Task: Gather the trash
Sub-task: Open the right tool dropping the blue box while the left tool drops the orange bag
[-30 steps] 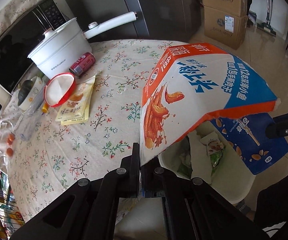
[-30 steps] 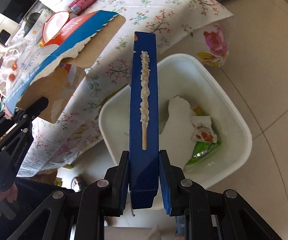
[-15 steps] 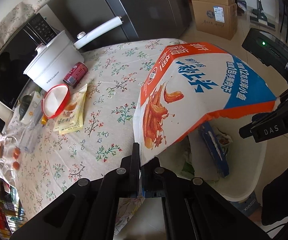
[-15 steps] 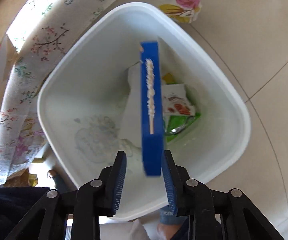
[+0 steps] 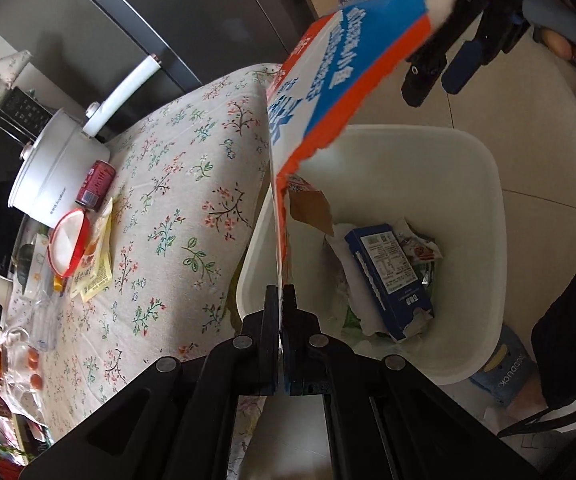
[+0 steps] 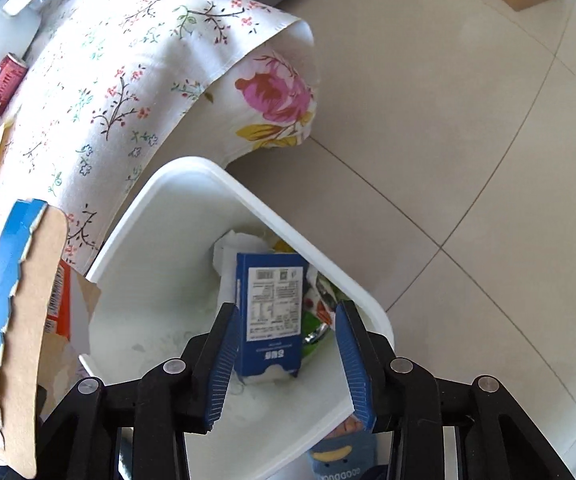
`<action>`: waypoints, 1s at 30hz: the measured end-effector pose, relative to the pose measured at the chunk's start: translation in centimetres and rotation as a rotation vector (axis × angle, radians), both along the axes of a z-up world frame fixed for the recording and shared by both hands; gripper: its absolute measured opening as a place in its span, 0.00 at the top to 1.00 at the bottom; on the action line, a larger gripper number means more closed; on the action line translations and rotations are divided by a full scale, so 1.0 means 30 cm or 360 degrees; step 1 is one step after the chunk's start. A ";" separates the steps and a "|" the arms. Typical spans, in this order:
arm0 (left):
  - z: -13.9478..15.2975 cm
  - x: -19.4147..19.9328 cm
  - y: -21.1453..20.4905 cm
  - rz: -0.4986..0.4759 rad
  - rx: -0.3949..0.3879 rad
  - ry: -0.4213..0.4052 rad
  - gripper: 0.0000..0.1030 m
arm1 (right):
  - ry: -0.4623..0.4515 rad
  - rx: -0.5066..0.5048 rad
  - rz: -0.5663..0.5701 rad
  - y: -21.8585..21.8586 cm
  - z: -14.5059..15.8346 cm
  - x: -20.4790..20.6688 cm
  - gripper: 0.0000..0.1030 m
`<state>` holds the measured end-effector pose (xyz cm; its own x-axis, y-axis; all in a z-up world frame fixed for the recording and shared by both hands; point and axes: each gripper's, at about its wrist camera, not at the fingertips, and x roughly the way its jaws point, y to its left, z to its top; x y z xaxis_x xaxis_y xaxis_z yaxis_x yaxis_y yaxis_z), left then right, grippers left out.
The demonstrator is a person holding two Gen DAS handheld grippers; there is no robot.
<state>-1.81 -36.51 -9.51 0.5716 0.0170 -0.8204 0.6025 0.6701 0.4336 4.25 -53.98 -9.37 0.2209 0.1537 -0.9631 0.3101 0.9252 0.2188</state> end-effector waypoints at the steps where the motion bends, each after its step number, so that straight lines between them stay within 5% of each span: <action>1: -0.022 -0.007 -0.008 -0.0014 0.0023 0.0009 1.00 | -0.0004 -0.0005 -0.0007 -0.001 0.001 0.004 0.57; 9: -0.121 -0.075 -0.072 -0.0187 0.0198 -0.0039 1.00 | -0.0085 -0.0081 -0.0091 -0.026 0.042 0.016 0.57; 12: -0.129 -0.094 -0.079 -0.0252 0.0261 -0.0054 1.00 | -0.0070 -0.0076 0.0005 0.018 0.034 0.021 0.57; 18: -0.217 -0.126 -0.083 -0.0413 0.0695 -0.0295 0.99 | 0.0000 -0.0140 0.0246 0.102 0.010 0.031 0.57; 22: -0.250 -0.112 -0.075 -0.0464 0.0773 -0.0266 0.98 | 0.0037 -0.0138 0.0367 0.150 -0.014 0.036 0.57; 25: -0.261 -0.107 -0.072 -0.0487 0.0822 -0.0291 0.91 | 0.0065 -0.0165 0.0418 0.152 -0.017 0.034 0.57; 28: -0.257 -0.092 -0.065 -0.0469 0.0745 -0.0156 0.51 | 0.0053 -0.0218 0.0453 0.141 0.005 0.034 0.52; 30: -0.248 -0.091 -0.062 -0.0489 0.0692 -0.0107 0.47 | 0.0047 -0.0197 0.0463 0.127 0.018 0.034 0.47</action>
<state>-4.55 -38.36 -16.96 0.6546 0.1704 -0.7365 0.7041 0.2171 0.6760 5.26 -50.17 -8.82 0.1563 0.0878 -0.9838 0.0334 0.9950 0.0941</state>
